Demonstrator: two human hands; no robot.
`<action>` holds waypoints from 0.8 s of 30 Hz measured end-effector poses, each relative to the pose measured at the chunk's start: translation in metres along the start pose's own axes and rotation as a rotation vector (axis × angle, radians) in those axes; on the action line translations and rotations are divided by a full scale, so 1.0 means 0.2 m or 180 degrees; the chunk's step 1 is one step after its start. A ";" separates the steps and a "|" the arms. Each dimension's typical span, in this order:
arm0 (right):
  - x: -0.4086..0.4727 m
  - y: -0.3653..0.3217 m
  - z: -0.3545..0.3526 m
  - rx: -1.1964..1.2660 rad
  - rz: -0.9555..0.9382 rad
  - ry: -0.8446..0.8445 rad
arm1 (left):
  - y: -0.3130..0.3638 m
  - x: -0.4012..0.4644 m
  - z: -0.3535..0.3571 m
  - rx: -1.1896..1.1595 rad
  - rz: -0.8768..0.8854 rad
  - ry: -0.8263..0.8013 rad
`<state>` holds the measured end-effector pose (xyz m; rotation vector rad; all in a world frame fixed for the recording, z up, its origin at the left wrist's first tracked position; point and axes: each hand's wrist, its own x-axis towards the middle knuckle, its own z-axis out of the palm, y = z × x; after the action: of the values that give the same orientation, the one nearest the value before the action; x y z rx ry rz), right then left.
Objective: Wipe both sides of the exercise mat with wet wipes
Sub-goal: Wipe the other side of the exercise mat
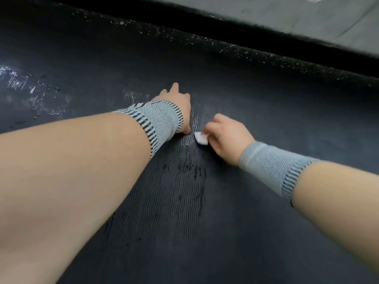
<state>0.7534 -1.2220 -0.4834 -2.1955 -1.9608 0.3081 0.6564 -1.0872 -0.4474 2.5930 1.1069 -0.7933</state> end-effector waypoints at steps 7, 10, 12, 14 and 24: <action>0.27 0.06 0.01 -0.0192 0.1443 0.0352 | -0.04 -0.14 0.19 -0.0165 0.0234 0.0681; 0.04 -0.07 0.06 -0.0065 0.1020 0.0309 | -0.10 -0.17 0.22 -0.0173 0.0460 0.0366; -0.15 -0.16 0.08 0.0105 0.0590 0.0177 | -0.13 -0.19 0.23 -0.0013 0.0634 0.0029; -0.29 -0.21 0.08 0.0245 0.0137 0.0014 | -0.14 -0.21 0.24 0.0150 0.0684 -0.0205; 0.00 -0.08 0.05 -0.0131 0.1193 0.0306 | -0.10 -0.28 0.30 0.0281 0.0516 0.0051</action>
<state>0.7352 -1.2201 -0.4884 -2.5462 -1.5124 0.2082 0.5862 -1.1296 -0.4665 2.7239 0.8703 -0.8023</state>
